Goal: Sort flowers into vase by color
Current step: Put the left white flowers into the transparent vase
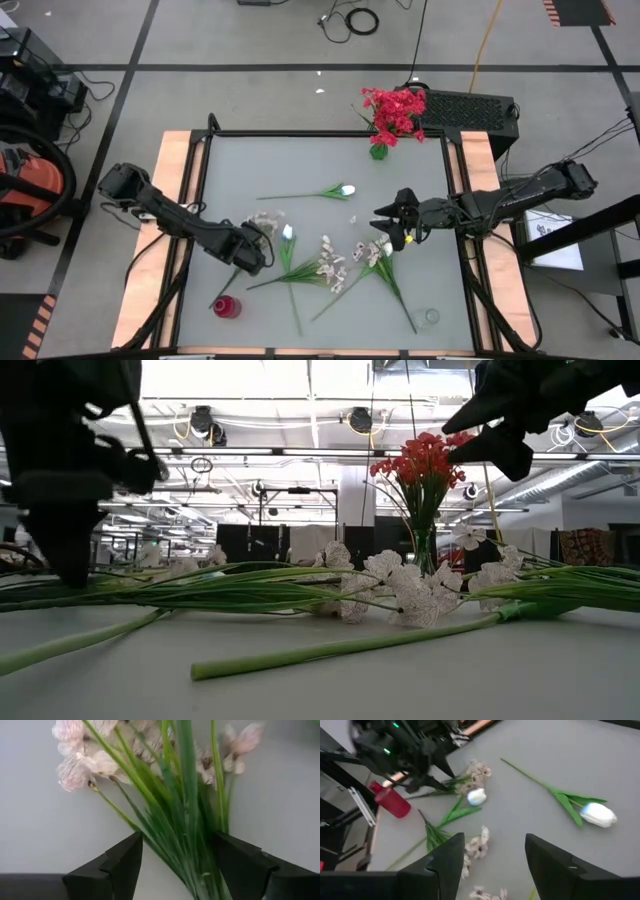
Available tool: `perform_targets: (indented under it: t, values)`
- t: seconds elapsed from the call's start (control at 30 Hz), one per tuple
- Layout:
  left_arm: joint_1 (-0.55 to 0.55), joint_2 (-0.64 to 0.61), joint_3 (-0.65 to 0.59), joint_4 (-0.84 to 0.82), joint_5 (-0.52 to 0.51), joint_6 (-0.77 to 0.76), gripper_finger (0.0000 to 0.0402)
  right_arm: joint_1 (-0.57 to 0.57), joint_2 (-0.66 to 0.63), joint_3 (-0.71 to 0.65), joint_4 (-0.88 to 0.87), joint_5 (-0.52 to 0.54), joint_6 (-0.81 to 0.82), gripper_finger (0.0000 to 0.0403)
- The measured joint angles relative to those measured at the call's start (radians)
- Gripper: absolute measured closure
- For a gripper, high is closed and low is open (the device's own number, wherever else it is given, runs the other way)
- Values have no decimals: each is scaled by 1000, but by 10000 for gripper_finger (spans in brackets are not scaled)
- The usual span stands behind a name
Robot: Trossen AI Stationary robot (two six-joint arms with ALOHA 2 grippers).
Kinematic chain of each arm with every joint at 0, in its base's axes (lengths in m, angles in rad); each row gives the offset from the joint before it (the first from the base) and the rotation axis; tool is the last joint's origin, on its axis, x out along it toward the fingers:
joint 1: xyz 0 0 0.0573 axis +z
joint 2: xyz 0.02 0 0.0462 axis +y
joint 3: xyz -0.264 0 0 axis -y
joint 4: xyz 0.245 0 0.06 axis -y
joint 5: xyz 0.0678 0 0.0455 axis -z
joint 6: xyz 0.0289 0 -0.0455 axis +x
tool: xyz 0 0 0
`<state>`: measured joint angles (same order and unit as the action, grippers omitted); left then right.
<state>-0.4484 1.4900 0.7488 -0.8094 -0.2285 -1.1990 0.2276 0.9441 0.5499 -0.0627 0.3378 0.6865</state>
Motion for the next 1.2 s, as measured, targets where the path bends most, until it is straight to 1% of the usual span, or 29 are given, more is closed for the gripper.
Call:
perform_targets:
  t: [0.17, 0.27, 0.37, 0.57, 0.6, 0.63, 0.7, 0.8, 0.9, 0.97, 1.07, 1.13, 1.2]
  values:
    - [9, -2, -49, 54, 31, 1, 158, 0, 0, 0, 13, 3, -15, 202]
    - [10, -2, -50, 63, 33, 23, 183, 0, 0, 0, 32, 3, -25, 202]
    - [12, -2, -50, 80, 8, 64, 234, 0, -1, 0, 46, 2, -37, 202]
    - [53, -1, -31, 77, -59, 154, 367, 0, -1, 0, 54, 4, -41, 202]
    - [58, -5, -18, 72, -72, 172, 382, 0, -1, 0, 58, 4, -42, 202]
    - [65, -12, -1, 61, -86, 192, 389, 0, -1, 0, 66, 4, -45, 202]
    - [75, -34, 38, 18, -103, 236, 388, 0, -1, 0, 88, 5, -57, 202]
    - [89, -79, 125, -93, -133, 283, 388, 0, -1, 0, 117, 5, -78, 202]
    - [89, -132, 226, -186, -193, 336, 388, 0, -1, 0, 122, 5, -87, 202]
    - [88, -169, 291, -194, -243, 395, 388, 0, -1, 0, 140, 6, -98, 202]
    - [81, -222, 369, -115, -310, 516, 388, 5, 19, 0, 225, 30, -137, 202]
    - [72, -249, 393, 41, -340, 651, 388, 17, 46, 0, 317, 31, -183, 202]
    - [65, -268, 393, 233, -342, 804, 388, 30, 90, 0, 448, -1, -236, 202]
